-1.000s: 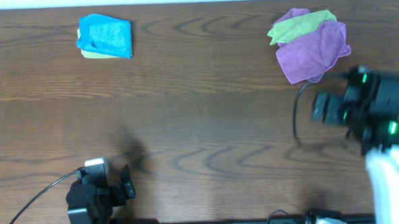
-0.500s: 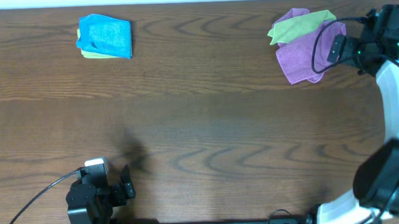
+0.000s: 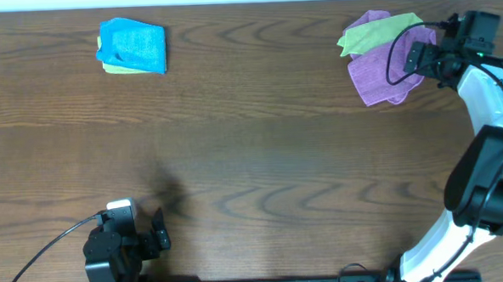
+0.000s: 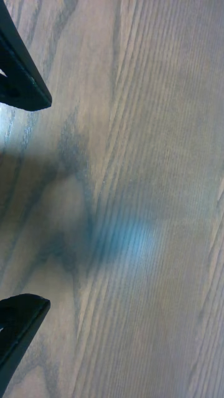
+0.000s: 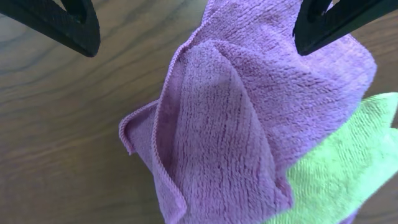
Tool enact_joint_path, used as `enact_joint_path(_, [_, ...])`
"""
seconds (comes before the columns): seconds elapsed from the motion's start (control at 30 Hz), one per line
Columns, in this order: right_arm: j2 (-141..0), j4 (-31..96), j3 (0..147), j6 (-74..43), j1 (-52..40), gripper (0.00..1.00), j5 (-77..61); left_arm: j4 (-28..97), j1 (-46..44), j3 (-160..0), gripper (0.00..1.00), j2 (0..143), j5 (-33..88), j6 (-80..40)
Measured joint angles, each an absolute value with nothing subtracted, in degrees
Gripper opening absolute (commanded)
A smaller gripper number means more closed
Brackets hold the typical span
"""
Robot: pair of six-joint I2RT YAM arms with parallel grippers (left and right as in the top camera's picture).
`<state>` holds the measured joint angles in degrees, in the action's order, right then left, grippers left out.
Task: Fold the cloth
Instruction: 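Reach the right gripper to the purple cloth and grasp its edge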
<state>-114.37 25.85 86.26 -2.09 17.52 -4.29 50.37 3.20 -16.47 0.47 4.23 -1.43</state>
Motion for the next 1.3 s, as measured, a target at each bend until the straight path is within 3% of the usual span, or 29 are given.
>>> enact_joint_path(0.57, [-122.85,12.95,86.32,-1.89,18.24,0.89,-4.32,50.37,3.2,-16.47,0.95,0.47,4.23,-1.45])
enact_joint_path(0.7, [-124.22,11.31,86.32,-2.24,18.85,0.7,-4.36,50.37,3.2,-16.47,0.95,0.49,4.25,-1.45])
enact_joint_path(1.0, [-124.27,9.58,86.32,-3.81,20.16,0.02,-4.95,50.37,3.2,-16.47,0.95,0.49,4.23,-1.45])
enact_joint_path(1.3, [-124.03,10.2,86.32,-4.05,20.23,0.01,-10.37,50.37,3.2,-16.47,0.95,0.47,4.23,-1.45])
